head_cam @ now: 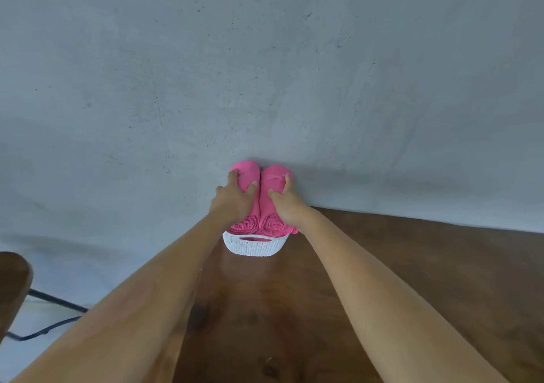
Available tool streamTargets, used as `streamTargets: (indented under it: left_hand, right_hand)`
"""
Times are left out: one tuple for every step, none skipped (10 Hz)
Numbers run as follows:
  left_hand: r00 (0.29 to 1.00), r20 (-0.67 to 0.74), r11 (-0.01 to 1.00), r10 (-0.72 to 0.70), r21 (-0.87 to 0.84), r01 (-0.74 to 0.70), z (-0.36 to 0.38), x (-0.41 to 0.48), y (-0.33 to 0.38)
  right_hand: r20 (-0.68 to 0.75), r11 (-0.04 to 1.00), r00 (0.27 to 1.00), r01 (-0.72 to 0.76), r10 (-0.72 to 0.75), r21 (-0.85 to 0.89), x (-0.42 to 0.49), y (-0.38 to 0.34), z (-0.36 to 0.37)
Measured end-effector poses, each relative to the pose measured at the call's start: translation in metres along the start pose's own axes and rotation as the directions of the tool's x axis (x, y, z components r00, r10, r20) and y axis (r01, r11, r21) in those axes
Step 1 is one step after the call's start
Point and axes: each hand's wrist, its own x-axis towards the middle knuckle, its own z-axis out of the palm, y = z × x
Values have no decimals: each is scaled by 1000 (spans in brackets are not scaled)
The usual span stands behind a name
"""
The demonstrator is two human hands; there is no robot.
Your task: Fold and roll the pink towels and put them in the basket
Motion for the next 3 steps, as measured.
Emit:
streamTargets:
  left_hand:
    - [1000, 21, 1000, 7, -5, -7, -1, -3, -1]
    - [999, 20, 999, 25, 19, -26, -3, -10, -1]
    - [998, 26, 993, 50, 107, -52, -6, -19, 4]
  right_hand:
    - [-14, 999, 1000, 24, -23, 29, -5, 1, 1]
    - [-24, 998, 999, 44, -43, 42, -14, 2, 2]
    - [-18, 998, 998, 66, -66, -17, -27, 3, -3]
